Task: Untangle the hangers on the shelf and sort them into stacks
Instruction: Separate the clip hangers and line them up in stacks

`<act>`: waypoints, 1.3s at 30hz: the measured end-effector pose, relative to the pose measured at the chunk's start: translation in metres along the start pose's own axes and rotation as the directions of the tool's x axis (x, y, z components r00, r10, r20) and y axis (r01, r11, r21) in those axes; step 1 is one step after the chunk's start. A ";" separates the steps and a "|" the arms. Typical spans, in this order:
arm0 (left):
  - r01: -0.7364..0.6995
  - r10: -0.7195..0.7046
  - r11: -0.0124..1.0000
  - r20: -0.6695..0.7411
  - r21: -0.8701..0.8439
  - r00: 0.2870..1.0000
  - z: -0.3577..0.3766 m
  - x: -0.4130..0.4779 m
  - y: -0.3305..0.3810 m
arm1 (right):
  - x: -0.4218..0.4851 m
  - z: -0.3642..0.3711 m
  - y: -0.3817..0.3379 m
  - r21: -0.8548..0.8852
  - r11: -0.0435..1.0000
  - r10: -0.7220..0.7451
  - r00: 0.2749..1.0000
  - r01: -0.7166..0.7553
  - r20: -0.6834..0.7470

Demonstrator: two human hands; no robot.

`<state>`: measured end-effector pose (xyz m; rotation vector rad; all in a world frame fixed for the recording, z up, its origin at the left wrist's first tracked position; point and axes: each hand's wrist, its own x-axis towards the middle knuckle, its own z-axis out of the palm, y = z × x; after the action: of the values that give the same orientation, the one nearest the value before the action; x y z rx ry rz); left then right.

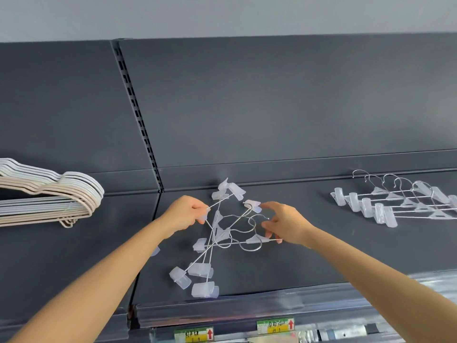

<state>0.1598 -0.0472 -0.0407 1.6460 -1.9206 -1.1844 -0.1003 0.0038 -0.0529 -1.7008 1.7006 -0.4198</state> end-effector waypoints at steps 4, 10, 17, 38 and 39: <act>0.013 -0.012 0.997 -0.008 0.071 1.000 0.000 0.005 0.007 | 0.003 -0.001 0.002 -0.036 0.999 -0.009 0.999 0.007 -0.044; 0.008 -0.006 0.996 -0.020 0.089 1.000 0.004 0.009 0.016 | 0.005 0.003 0.007 -0.111 0.991 -0.079 0.993 0.070 -0.083; 0.113 -0.130 0.982 -0.106 -0.148 0.986 -0.001 0.009 0.000 | -0.011 -0.008 0.020 -0.058 0.996 -0.067 0.998 0.067 0.004; 0.153 -0.232 0.883 -0.129 -0.443 0.964 -0.008 0.011 -0.014 | -0.037 -0.045 0.030 0.035 0.998 -0.058 0.983 0.053 0.177; 0.154 -0.234 0.884 -0.131 -0.441 0.963 -0.008 0.011 -0.015 | -0.038 -0.049 0.032 0.023 0.999 -0.045 0.985 0.041 0.168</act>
<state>0.1724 -0.0599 -0.0497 1.6574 -1.2893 -1.3620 -0.1602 0.0316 -0.0305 -1.7112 1.5357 -0.3013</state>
